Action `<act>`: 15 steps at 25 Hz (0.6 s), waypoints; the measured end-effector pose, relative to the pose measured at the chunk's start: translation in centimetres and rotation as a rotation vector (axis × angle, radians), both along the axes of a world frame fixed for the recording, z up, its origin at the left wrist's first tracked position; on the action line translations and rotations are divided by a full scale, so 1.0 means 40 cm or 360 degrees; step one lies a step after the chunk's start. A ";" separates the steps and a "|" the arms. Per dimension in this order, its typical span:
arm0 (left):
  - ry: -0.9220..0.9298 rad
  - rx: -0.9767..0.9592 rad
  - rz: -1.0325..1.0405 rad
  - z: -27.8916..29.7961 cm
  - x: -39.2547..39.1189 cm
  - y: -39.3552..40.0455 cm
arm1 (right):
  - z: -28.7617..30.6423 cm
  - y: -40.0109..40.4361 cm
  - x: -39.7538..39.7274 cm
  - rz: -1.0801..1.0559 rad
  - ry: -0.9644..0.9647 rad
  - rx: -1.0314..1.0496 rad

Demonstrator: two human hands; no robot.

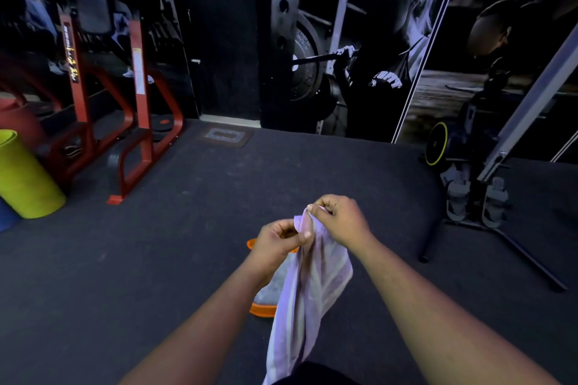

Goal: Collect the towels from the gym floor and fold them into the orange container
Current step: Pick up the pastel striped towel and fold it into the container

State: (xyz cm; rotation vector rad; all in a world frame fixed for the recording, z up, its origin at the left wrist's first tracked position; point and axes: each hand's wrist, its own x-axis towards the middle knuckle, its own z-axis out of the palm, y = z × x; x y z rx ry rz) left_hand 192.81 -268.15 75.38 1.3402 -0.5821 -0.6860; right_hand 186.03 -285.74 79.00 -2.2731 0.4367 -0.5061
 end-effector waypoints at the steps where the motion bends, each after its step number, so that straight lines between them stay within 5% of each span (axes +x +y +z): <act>1: -0.0032 0.0027 0.0049 -0.003 0.002 -0.005 | -0.001 -0.001 0.000 0.0005 0.0012 -0.0013; 6: -0.0080 0.0152 0.0293 -0.001 0.052 -0.003 | -0.018 -0.047 -0.020 0.0256 0.0119 -0.0014; 11: -0.0132 0.0112 0.0723 0.060 0.153 -0.004 | -0.040 -0.068 -0.084 0.0644 0.0892 -0.0812; 15: -0.0290 0.0257 0.0970 0.074 0.236 0.032 | -0.029 -0.110 -0.143 0.0176 0.1425 -0.1131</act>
